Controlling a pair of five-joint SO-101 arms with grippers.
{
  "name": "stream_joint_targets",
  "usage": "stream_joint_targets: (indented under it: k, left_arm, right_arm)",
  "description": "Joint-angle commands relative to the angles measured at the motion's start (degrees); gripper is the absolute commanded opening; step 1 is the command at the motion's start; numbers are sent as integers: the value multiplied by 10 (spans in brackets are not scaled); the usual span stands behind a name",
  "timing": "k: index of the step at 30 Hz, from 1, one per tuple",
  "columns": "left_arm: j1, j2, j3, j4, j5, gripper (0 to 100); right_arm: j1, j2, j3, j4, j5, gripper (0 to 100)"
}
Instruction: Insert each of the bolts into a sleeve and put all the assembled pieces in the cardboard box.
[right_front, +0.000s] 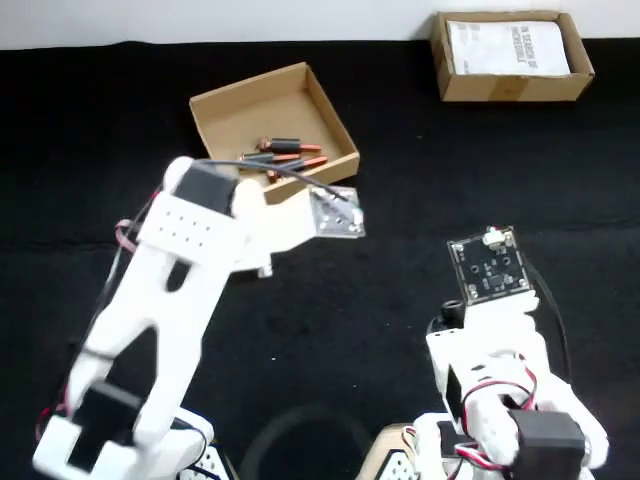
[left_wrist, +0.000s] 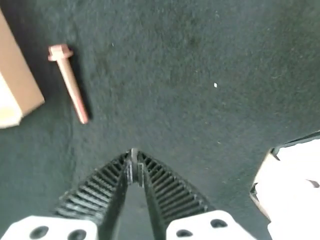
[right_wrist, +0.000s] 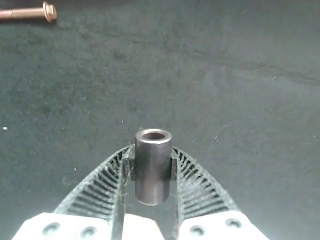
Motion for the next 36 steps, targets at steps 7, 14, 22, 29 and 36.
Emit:
stream_joint_targets:
  k: [7, 14, 22, 29, 36]
  left_arm:
    - [-27, 247, -179, 4, -41, 10]
    - [-43, 406, -341, 25, -41, 11]
    - [-44, 474, -399, 27, -40, 146]
    - [-72, 502, -436, 23, -47, 146]
    - [-90, 574, -523, 23, -60, 146]
  right_arm:
    - [105, -3, 167, -155, -5, 8]
    - [122, -3, 195, -175, -2, 8]
    - [123, -3, 199, -233, -1, 8]
    - [123, -3, 202, -232, -1, 8]
    - [119, -3, 233, -237, -1, 8]
